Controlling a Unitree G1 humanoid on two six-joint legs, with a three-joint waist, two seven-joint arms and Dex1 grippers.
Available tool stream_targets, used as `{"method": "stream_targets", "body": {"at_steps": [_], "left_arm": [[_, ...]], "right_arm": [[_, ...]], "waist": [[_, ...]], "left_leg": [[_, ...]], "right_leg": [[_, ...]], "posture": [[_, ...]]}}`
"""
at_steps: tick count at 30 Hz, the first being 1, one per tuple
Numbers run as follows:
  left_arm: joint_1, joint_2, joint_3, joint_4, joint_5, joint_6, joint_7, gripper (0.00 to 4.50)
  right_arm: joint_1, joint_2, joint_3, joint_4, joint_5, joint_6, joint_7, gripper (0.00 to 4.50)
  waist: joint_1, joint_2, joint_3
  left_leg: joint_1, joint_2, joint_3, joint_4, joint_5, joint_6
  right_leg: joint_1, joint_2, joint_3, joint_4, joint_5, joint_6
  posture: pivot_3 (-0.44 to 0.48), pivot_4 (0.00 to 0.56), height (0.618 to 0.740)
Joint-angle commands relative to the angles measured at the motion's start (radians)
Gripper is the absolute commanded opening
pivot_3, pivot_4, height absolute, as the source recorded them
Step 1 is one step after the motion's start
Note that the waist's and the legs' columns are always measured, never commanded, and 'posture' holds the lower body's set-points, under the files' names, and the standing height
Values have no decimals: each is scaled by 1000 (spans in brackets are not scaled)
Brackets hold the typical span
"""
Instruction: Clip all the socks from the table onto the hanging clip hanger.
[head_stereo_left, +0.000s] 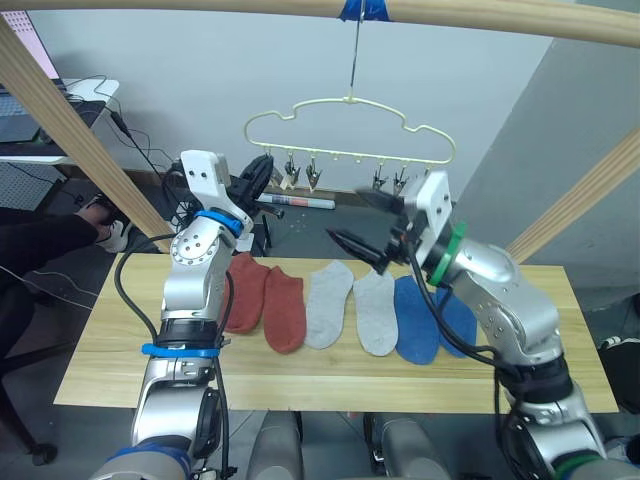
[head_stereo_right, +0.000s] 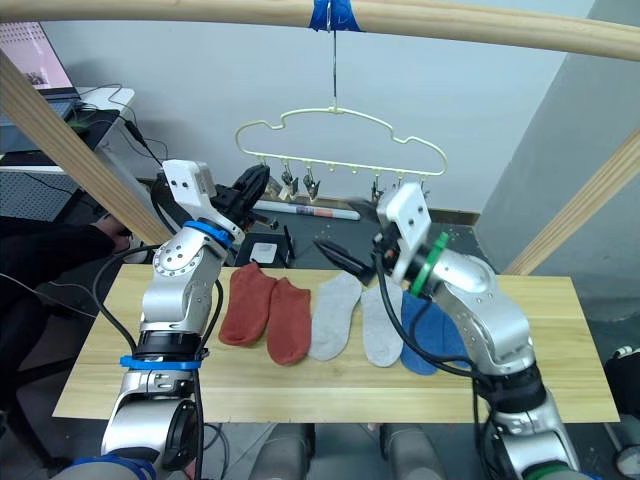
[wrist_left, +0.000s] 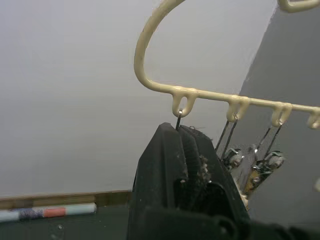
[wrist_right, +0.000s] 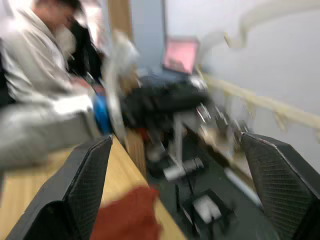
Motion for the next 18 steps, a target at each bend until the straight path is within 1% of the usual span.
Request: {"method": "stream_targets", "body": {"at_steps": [1, 2, 4, 5, 6, 8, 9, 11, 13, 15, 18], "left_arm": [[19, 29, 27, -89, -71, 151, -18, 17], [13, 66, 49, -108, -139, 274, -48, 17], [-6, 125, 98, -137, -281, 497, -95, 17], [-15, 150, 118, -149, -348, 596, -109, 17], [-21, 164, 128, -158, -386, 653, -112, 17], [-28, 212, 136, -168, -446, 756, -144, 17], [-32, 229, 141, -170, -468, 793, -154, 17], [-41, 260, 138, -164, -492, 845, -181, 17], [-50, 277, 124, -157, -488, 859, -202, 17], [-58, 280, 119, -152, -486, 862, -211, 17], [-59, 277, 118, -158, -488, 867, -215, 17]], "right_arm": [[77, -48, -24, -25, -54, 13, -37, 4283], [152, -82, -60, 6, -80, 20, -60, 4283], [244, -119, -129, 83, -125, 28, -121, 4283], [266, -125, -158, 123, -134, 39, -146, 4283], [269, -124, -171, 146, -136, 44, -159, 4283], [266, -137, -185, 248, -163, 20, -172, 4283], [261, -138, -192, 286, -171, 13, -177, 4283], [225, -137, -194, 426, -206, -25, -195, 4283], [182, -122, -197, 542, -213, -47, -197, 4283], [140, -106, -197, 651, -220, -72, -197, 4283], [92, -82, -203, 761, -221, -107, -192, 4283]], "waist": [[-1, 0, 0], [-4, 0, 0], [-5, 0, 0], [-6, 0, 0], [-10, 0, 0], [-24, 1, 1], [-31, 2, 1], [-36, 2, 1], [-37, 2, 1], [-36, 3, 2], [-31, 3, 2]], "left_leg": [[0, 0, 0, 0, 0, 0], [0, 0, 0, 0, 0, 0], [1, 0, 0, 0, 0, 0], [1, 1, 0, 0, 0, 0], [1, 1, 0, 0, 0, 0], [3, 1, 2, 0, 0, 0], [3, 0, 2, 0, 0, 0], [4, 1, 3, 0, 0, 0], [5, 1, 2, 0, 0, 0], [5, 1, 2, 0, 0, 0], [4, 1, 3, -1, 0, 0]], "right_leg": [[0, 0, 0, 0, 0, 0], [0, 0, 0, 0, 0, 0], [0, 0, 1, 1, 0, 0], [1, 1, 0, 1, 0, 0], [1, 1, 1, 1, 0, 0], [0, 1, 3, 2, 0, 1], [0, 1, 3, 2, -1, 1], [1, 2, 4, 2, -1, 2], [1, 2, 4, 2, -1, 2], [1, 3, 4, 2, -1, 1], [1, 2, 4, 2, 0, 0]], "posture": [[11, 255, 740], [9, 258, 740], [6, 262, 740], [6, 262, 740], [6, 262, 740], [0, 264, 740], [0, 264, 740], [-9, 263, 740], [-10, 263, 740], [-6, 262, 740], [-1, 260, 740]]}}
